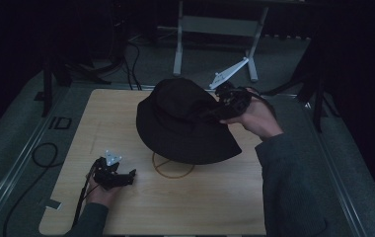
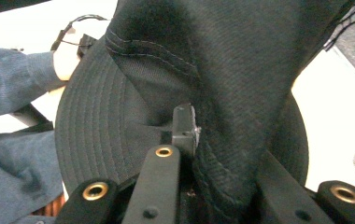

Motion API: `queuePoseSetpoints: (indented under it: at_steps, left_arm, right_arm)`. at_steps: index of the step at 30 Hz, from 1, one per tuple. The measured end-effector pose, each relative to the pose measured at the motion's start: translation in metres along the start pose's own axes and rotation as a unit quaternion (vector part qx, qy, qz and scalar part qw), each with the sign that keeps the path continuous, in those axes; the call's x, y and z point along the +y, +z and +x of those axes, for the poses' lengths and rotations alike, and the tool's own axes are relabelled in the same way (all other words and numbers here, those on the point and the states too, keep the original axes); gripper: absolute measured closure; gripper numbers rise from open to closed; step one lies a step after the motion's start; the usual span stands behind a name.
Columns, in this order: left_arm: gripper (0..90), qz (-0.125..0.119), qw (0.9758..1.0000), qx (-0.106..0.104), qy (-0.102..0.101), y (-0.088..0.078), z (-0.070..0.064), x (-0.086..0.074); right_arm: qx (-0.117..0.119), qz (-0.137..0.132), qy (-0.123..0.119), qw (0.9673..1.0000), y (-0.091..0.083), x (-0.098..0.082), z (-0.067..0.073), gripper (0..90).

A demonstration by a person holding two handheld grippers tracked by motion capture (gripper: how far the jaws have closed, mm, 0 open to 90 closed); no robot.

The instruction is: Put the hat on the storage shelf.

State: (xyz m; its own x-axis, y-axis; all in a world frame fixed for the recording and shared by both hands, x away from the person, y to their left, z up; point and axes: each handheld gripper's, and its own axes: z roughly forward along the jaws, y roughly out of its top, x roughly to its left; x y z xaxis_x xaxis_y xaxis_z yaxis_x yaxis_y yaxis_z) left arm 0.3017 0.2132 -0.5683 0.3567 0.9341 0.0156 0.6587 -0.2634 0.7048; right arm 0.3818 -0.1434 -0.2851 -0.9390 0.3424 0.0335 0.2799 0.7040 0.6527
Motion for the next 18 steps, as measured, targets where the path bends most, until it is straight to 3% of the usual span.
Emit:
queuePoseSetpoints:
  at_steps: [13,15,18]
  left_arm:
    - [9.4,-0.001,1.0,0.0,0.0,0.0,0.0,0.0]
    - [9.4,-0.001,1.0,0.0,0.0,0.0,0.0,0.0]
    - [9.4,0.0,1.0,0.0,0.001,0.0,0.0,0.0]
  right_arm:
    - [0.008,0.011,0.004,0.9999,0.02,0.009,0.0,74.6]
    - [0.011,0.012,0.004,0.9999,0.023,0.012,0.002,67.5]
    - [-0.004,0.012,0.012,0.9998,0.023,0.012,0.001,60.5]
